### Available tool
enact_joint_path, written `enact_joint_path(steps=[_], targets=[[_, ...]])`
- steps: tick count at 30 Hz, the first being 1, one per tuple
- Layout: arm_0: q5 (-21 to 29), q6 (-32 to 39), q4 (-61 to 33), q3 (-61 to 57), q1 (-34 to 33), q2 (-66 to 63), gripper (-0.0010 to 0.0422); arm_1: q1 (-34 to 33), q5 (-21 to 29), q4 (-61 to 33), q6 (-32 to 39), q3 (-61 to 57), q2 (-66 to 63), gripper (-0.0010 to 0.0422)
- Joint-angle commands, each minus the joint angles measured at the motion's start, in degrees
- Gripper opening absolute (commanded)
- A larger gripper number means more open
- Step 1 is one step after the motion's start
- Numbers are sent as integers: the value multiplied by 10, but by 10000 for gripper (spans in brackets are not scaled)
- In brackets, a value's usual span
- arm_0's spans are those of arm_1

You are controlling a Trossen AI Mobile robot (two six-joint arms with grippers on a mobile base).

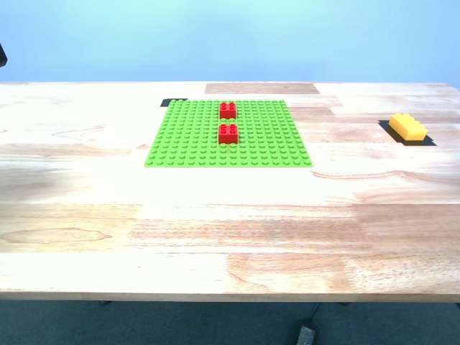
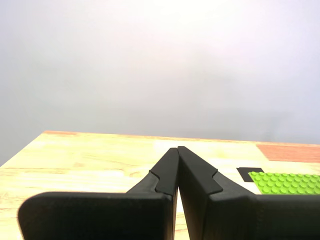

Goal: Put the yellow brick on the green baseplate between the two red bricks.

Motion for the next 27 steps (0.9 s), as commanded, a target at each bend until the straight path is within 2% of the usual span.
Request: enact_joint_path(steps=[1,11,14,16,21,25,27], targets=[[0,0,0,0,0,0,0,0,0,0,-9,0,0,0],[0,0,0,0,0,0,0,0,0,0,-8,0,0,0],[1,-10,4,0,0,0,0,0,-1,1,28,0,0,0],[1,-11,12,0,0,0,0,0,-1,6,27,0,0,0],[66,5,24,26,0,2,0,0,-33,17,23,26,1,0],[80,10,-10,91,0,29,0,0,-27,14,37,84,32,0],[103,12,-33,133,0,53,0,0,-26,-4,35,123,64,0]])
